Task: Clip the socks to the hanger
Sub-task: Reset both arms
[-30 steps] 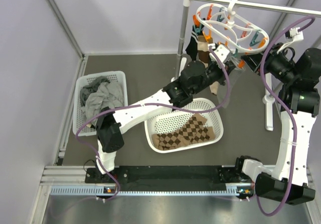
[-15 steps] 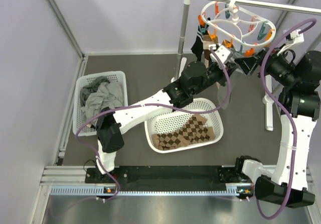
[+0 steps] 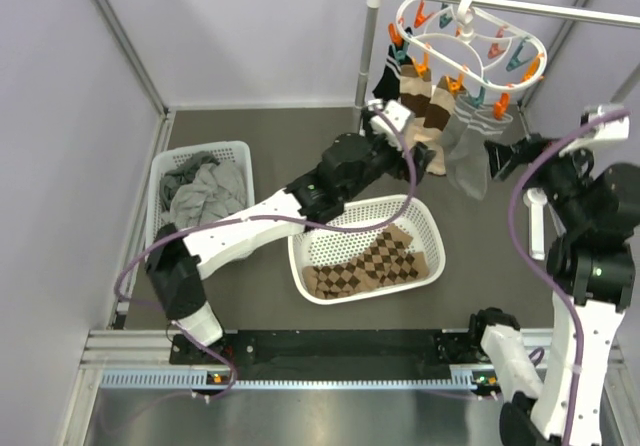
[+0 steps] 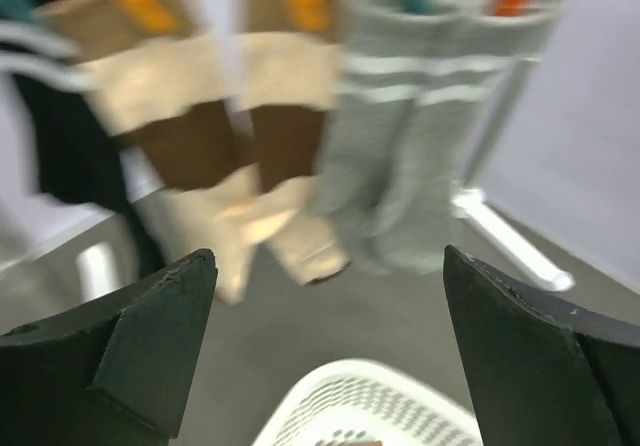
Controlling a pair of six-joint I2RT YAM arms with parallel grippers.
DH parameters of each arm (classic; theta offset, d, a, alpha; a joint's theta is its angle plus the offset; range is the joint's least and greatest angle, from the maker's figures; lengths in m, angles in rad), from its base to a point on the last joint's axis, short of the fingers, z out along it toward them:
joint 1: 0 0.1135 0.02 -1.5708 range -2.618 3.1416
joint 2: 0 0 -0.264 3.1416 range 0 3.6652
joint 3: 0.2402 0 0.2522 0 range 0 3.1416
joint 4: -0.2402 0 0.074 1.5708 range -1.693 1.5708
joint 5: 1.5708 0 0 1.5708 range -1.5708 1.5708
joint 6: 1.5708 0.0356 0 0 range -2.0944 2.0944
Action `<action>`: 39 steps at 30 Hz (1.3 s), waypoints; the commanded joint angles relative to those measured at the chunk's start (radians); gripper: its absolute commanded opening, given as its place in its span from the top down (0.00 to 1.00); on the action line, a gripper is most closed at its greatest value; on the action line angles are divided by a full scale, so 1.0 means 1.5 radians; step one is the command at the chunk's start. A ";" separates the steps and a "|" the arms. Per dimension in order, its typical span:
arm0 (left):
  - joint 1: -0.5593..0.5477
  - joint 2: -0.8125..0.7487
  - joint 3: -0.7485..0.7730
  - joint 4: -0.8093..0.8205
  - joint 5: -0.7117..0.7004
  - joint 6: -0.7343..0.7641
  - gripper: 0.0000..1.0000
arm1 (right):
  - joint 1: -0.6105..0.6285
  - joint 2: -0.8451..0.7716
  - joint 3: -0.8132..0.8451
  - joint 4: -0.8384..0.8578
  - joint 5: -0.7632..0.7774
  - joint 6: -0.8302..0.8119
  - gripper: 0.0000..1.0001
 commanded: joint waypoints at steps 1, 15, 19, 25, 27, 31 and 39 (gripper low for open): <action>0.051 -0.141 -0.065 -0.044 -0.089 -0.024 0.01 | 0.037 -0.078 -0.059 -0.007 0.189 -0.035 0.01; 0.112 -0.535 -0.371 -0.235 -0.335 -0.042 0.02 | 0.067 -0.453 -0.350 -0.013 0.323 -0.048 0.01; 0.112 -0.641 -0.462 -0.229 -0.364 -0.044 0.02 | 0.067 -0.564 -0.387 -0.035 0.328 -0.062 0.01; 0.112 -0.757 -0.561 -0.214 -0.414 -0.016 0.02 | 0.074 -0.567 -0.394 -0.080 0.342 -0.066 0.01; 0.112 -0.782 -0.592 -0.174 -0.426 -0.002 0.02 | 0.074 -0.568 -0.402 -0.072 0.338 -0.060 0.01; 0.112 -0.795 -0.597 -0.186 -0.433 0.008 0.02 | 0.074 -0.569 -0.411 -0.067 0.321 -0.064 0.01; 0.118 -0.788 -0.601 -0.189 -0.443 0.032 0.02 | 0.074 -0.569 -0.411 -0.070 0.311 -0.061 0.01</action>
